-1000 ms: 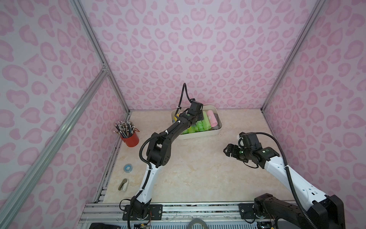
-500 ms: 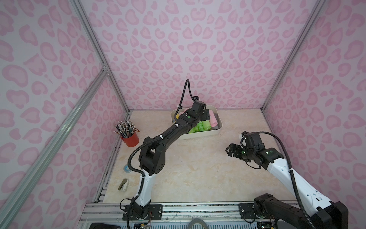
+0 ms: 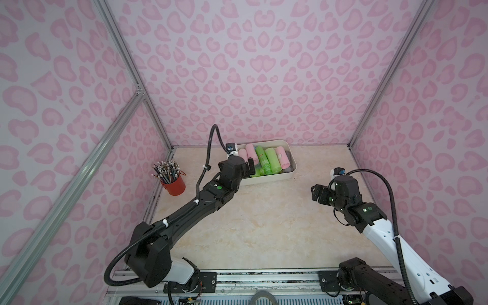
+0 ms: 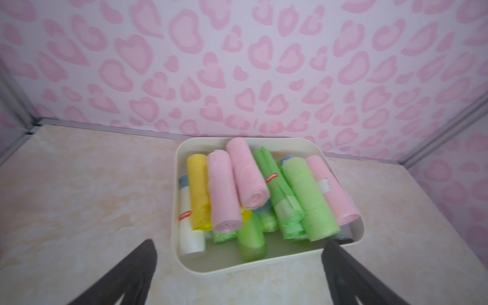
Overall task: Put the roll of trash bags into the storage box
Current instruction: Reset both arms
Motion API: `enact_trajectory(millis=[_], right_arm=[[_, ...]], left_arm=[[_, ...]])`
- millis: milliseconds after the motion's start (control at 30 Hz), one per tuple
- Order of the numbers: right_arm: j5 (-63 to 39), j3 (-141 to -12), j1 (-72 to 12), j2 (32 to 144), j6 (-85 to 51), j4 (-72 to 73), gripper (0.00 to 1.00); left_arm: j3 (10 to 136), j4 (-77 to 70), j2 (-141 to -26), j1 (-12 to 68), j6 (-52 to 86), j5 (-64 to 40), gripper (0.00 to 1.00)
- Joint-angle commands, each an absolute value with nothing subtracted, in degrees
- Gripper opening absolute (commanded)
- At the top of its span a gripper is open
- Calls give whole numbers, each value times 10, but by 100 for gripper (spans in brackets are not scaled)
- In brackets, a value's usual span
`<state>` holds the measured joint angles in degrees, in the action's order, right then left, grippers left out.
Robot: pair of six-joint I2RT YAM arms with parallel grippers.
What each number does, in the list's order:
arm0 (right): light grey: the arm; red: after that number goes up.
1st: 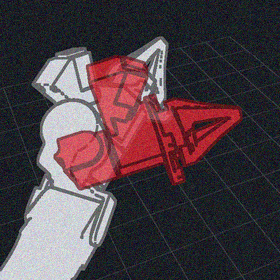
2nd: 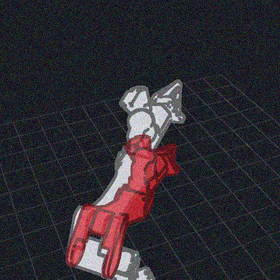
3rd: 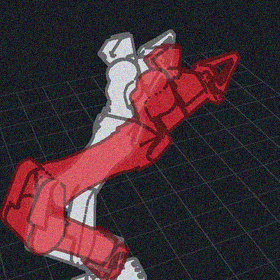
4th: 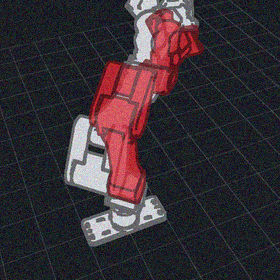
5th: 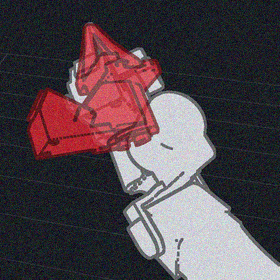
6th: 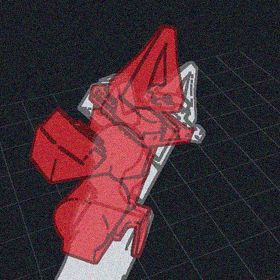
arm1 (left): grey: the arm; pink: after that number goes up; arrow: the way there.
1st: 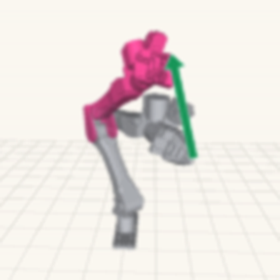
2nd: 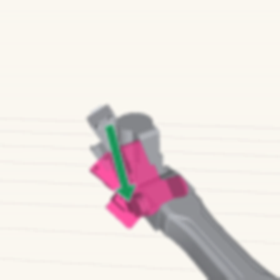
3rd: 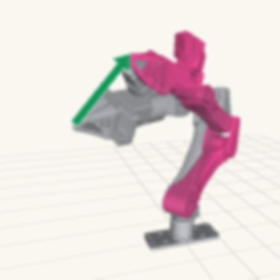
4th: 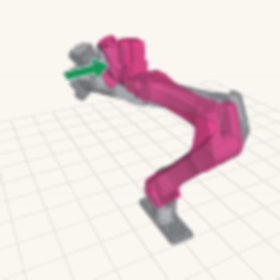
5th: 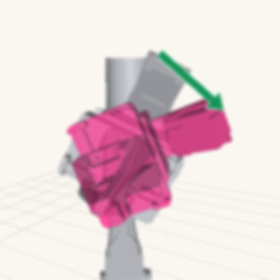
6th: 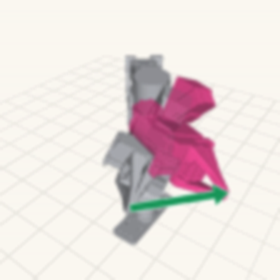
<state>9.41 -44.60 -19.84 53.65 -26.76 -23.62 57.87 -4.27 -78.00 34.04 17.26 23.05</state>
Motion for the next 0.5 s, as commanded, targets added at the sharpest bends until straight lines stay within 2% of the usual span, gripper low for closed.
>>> enact_trajectory(millis=[0,100,267,433,467], right_arm=[[211,-397,-196,520,-178,-111,91],[211,-373,-190,527,-178,-78,91],[211,-306,-174,543,-178,35,91],[211,-213,-157,578,-178,231,91],[314,-202,-154,590,-124,256,91]], left_arm=[[466,-154,-709,280,170,277,100],[319,-255,-628,201,151,288,100],[178,-350,-557,101,101,271,100],[82,-531,-611,57,71,239,100],[82,-550,-634,53,64,232,100]])
